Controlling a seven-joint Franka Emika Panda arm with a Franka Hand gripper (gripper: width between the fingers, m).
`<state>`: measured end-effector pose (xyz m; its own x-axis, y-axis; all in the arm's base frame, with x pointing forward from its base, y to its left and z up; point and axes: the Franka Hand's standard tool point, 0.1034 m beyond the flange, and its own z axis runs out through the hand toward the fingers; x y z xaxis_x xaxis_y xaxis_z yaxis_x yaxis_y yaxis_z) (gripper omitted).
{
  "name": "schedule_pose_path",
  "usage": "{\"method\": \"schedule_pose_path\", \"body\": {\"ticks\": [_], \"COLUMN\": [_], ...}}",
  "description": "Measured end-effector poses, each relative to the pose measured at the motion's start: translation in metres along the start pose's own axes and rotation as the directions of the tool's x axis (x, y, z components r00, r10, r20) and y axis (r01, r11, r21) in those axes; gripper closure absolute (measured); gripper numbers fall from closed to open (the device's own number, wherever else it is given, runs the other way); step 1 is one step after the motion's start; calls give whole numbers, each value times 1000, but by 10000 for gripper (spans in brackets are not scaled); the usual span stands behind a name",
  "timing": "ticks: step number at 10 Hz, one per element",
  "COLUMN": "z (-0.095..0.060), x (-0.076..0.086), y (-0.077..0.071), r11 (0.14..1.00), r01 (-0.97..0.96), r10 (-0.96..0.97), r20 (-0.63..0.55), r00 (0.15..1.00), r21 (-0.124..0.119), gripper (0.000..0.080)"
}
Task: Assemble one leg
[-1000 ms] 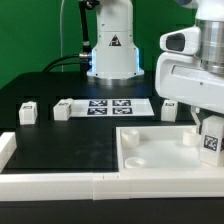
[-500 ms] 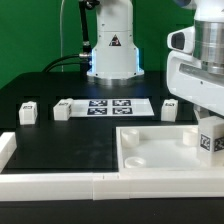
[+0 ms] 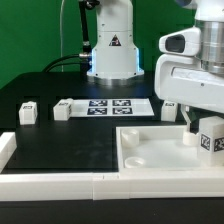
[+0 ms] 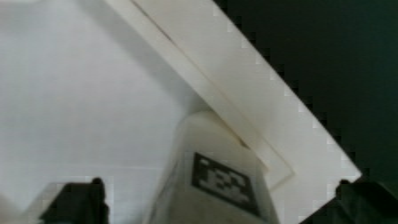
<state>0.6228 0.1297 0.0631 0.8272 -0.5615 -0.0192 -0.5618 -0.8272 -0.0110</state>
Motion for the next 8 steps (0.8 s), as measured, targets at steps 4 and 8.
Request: {"method": "schedule_pose_path", "body": {"ticks": [4, 8], "z": [-1, -2], "x": [0, 4], "y": [0, 2], "r11": [905, 640], "r01": [426, 768], "r10": [-426, -768], "r20": [-4, -1], "r00": [905, 640], "r21": [-2, -36], "gripper": [150, 150]}}
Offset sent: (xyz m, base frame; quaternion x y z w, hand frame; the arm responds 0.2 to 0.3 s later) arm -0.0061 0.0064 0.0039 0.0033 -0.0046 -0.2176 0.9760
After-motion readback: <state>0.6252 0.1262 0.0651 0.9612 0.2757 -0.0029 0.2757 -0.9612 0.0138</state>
